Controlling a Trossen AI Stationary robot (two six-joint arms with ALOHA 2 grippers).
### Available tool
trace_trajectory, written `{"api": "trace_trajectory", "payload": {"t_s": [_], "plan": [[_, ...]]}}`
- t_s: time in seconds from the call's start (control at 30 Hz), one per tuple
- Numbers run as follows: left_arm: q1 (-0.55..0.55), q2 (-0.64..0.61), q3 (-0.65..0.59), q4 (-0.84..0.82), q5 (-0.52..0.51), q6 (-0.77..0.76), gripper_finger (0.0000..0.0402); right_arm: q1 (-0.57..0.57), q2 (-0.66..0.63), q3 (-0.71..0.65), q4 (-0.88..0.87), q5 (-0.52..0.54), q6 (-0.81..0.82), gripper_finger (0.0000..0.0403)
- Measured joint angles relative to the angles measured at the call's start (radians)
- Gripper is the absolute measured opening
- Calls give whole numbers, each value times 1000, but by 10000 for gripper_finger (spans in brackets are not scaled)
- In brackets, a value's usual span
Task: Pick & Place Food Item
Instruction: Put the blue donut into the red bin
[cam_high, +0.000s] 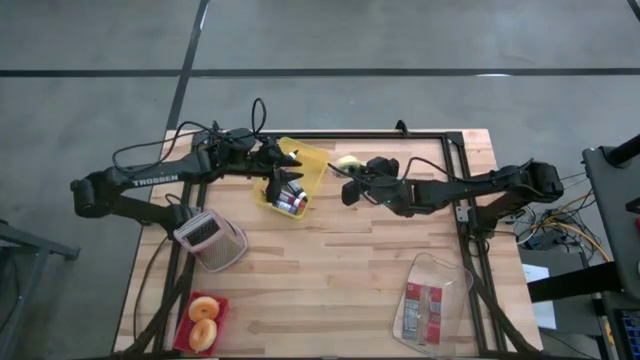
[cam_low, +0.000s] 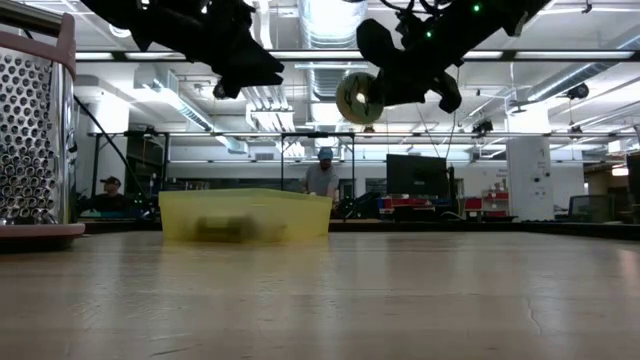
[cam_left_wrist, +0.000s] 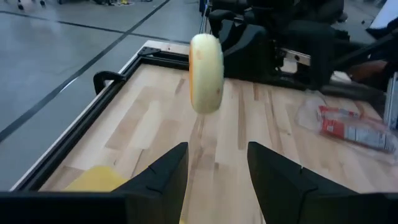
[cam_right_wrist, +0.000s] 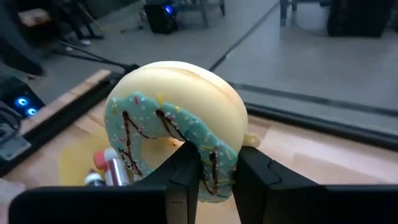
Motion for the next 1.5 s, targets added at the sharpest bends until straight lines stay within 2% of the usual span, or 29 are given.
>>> {"api": "trace_trajectory", "payload": {"t_s": [0.1, 0.47, 0.8, 1.13, 1.5], "plan": [[-6, 13, 0, 38, 0, -19, 170, 5, 0, 0, 38, -1, -47, 72], [-81, 122, 0, 273, 1, -20, 170, 5, 0, -9, 78, -3, -52, 71], [-85, 234, 0, 441, -29, -42, 170, 5, 0, -9, 77, -3, -71, 77], [-85, 327, 42, 482, -29, -42, 170, 5, 0, -10, 77, -1, -72, 68], [-85, 385, 90, 482, -32, -42, 170, 4, 0, -11, 78, 0, -71, 76]]}}
